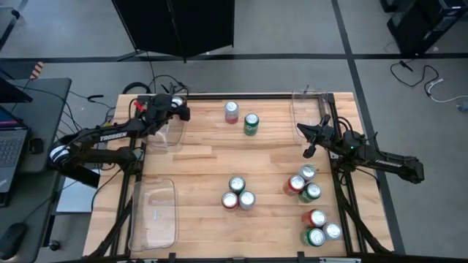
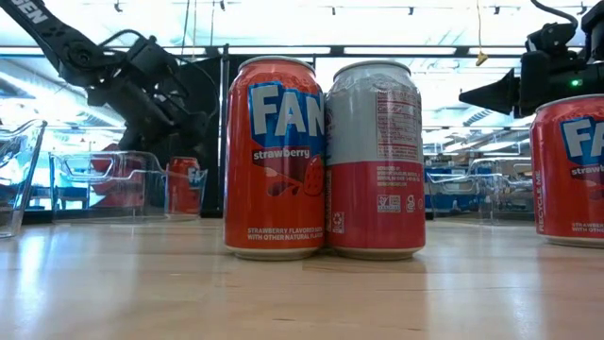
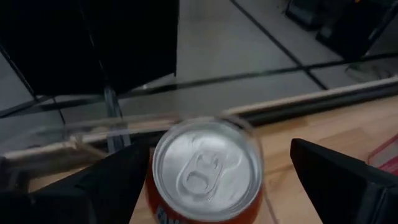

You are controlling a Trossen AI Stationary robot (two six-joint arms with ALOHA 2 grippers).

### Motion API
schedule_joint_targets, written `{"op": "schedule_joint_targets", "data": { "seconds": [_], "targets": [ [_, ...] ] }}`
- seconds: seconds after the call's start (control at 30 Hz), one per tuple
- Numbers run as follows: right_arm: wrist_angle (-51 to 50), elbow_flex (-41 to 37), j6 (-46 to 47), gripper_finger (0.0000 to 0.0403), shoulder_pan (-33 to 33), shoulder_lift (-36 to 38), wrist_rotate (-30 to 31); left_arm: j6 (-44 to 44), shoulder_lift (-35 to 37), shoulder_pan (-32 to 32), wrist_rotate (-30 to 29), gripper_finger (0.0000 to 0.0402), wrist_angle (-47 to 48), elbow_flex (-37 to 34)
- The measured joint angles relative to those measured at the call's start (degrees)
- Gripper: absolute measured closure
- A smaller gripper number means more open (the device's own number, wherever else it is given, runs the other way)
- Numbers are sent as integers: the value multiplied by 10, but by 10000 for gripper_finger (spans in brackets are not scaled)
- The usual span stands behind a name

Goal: Sort soda cans
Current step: Put the top red soda can into the top left transparent bin, then put the top pink white soda can into the top right transparent bin

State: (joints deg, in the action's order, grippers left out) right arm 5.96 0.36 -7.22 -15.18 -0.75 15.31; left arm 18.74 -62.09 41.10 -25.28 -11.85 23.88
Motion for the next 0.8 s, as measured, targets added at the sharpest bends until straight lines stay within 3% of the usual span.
{"op": "schedule_joint_targets", "data": {
  "seconds": [0.27,0.53,0.67,0.8],
  "targets": [
    [0,0,0,400,0,0,0,-37,91,0,14,10,22,0],
    [0,0,0,400,0,0,0,-59,205,-27,191,18,43,0],
    [0,0,0,400,0,0,0,-97,245,-68,197,76,45,-11],
    [0,0,0,400,0,0,0,-129,274,-99,209,181,11,-38]
  ]
}}
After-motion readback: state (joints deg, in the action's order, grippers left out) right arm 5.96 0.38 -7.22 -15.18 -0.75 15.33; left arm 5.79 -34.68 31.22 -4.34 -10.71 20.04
